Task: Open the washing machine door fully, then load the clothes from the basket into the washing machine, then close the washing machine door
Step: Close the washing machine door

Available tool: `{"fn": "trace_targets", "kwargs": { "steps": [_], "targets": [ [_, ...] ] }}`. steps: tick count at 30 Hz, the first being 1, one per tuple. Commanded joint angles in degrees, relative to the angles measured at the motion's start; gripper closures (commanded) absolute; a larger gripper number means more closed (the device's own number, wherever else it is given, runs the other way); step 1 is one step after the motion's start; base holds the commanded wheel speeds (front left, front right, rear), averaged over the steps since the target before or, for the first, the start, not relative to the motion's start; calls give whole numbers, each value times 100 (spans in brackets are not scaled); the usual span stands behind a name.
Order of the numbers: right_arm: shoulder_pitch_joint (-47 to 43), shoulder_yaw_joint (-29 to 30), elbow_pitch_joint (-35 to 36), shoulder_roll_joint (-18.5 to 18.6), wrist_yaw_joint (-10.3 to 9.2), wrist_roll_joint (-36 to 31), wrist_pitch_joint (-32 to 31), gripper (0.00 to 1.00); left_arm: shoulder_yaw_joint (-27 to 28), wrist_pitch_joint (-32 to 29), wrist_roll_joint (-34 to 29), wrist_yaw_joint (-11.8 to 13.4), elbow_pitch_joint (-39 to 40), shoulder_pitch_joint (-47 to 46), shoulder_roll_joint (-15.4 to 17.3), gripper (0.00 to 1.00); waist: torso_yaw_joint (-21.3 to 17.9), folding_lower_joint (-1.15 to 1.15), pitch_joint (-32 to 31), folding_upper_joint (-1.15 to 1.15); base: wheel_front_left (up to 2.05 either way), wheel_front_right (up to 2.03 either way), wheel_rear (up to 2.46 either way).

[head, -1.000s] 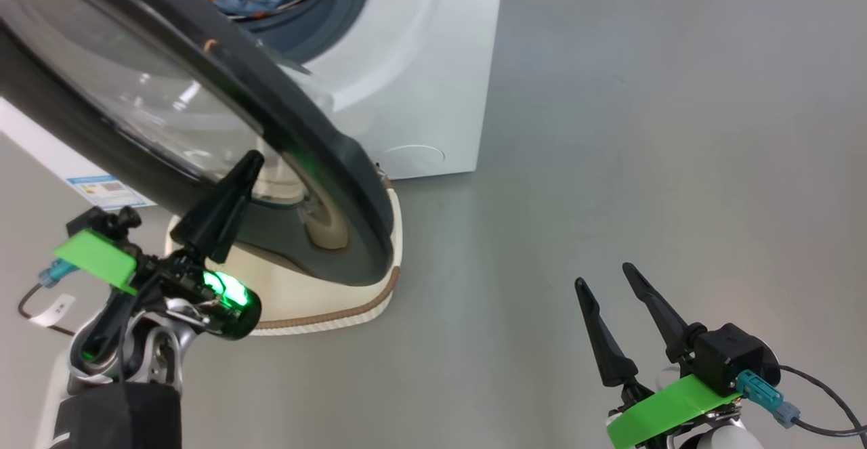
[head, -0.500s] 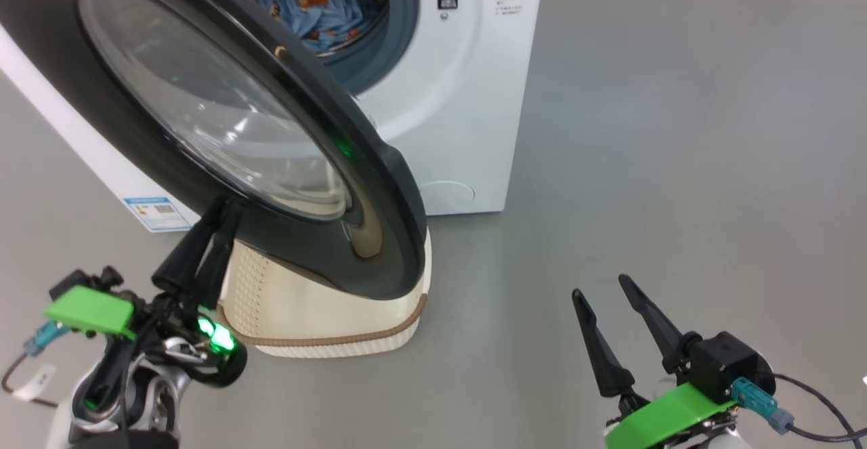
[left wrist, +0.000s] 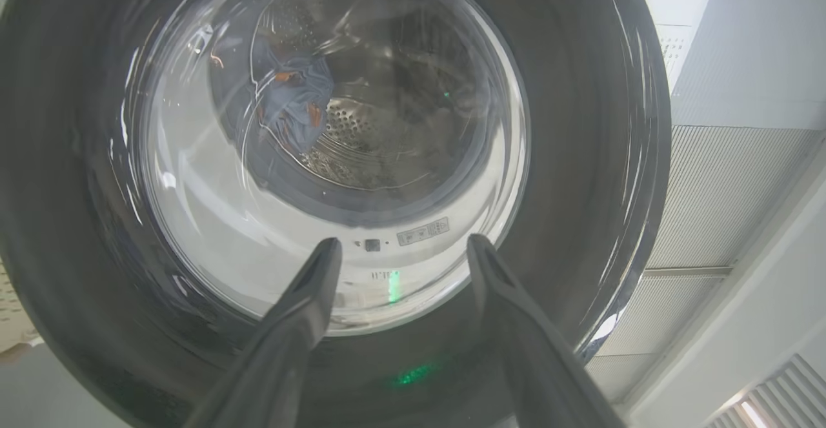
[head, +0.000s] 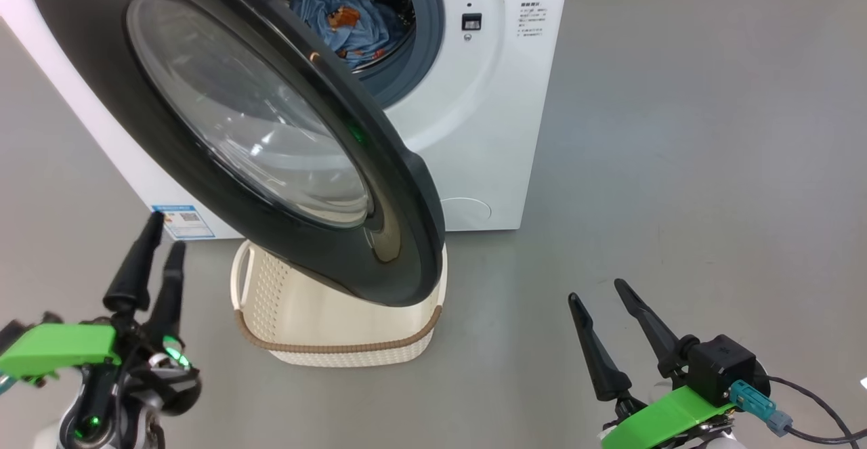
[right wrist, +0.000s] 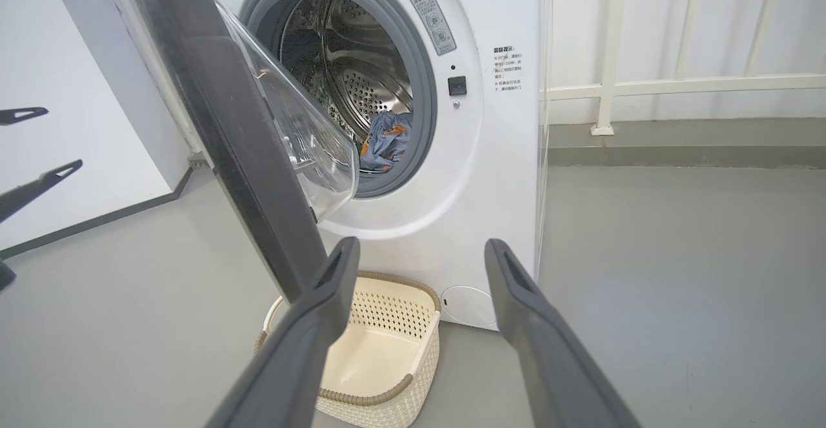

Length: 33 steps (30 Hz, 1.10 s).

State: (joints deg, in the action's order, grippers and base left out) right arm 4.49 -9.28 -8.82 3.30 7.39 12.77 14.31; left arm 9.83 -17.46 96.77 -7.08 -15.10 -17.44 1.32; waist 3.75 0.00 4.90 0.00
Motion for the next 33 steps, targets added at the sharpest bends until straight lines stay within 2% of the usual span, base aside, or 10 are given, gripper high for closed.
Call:
{"fn": "trace_targets", "kwargs": {
  "steps": [1, 10, 14, 17, 19, 21, 23, 27, 33],
  "targets": [
    [-1, -143, 160, -37, 10, 19, 69, 0, 209, 214, -228, -40, 250, 30, 155, 0, 4, 0, 2, 0, 0, 0, 0],
    [-28, -142, 177, -39, 10, -12, 69, 0, 73, 1270, -1323, -41, 764, 237, 241, 0, 30, 0, -7, 0, 0, 0, 0],
    [-35, -150, 183, -40, 10, -31, 69, 0, -341, 2097, -2242, -41, 1011, 361, 601, 0, 26, 0, -26, 0, 0, 0, 0],
    [-48, -146, 187, -40, 10, -41, 69, 0, -818, 2854, -3048, -41, 1056, 481, 995, 0, 21, 0, -55, 0, 0, 0, 0],
    [-66, -144, 196, -41, 10, -54, 69, 0, -1033, 3152, -3785, -41, 978, 537, 1302, 0, 18, 0, -71, 0, 0, 0, 0],
    [-83, -144, 203, -41, 10, -59, 69, 0, -959, 3234, -4579, -41, 945, 547, 1431, 0, 12, 0, -89, 0, 0, 0, 0],
    [-94, -139, 215, -41, 10, -62, 69, 0, -517, 3241, -5299, -41, 1132, 561, 1239, 0, 3, 0, -100, 0, 0, 0, 0],
    [-116, -134, 237, -41, 10, -70, 69, 0, -292, 3244, -6616, -41, 1457, 807, 1032, 0, -29, 0, -139, 0, 0, 0, 0],
    [-135, -128, 296, -41, 10, -95, 69, 0, -189, 3245, -7834, -41, 1640, 1225, 863, 0, -89, 0, -166, 0, 0, 0, 0]
  ]
}}
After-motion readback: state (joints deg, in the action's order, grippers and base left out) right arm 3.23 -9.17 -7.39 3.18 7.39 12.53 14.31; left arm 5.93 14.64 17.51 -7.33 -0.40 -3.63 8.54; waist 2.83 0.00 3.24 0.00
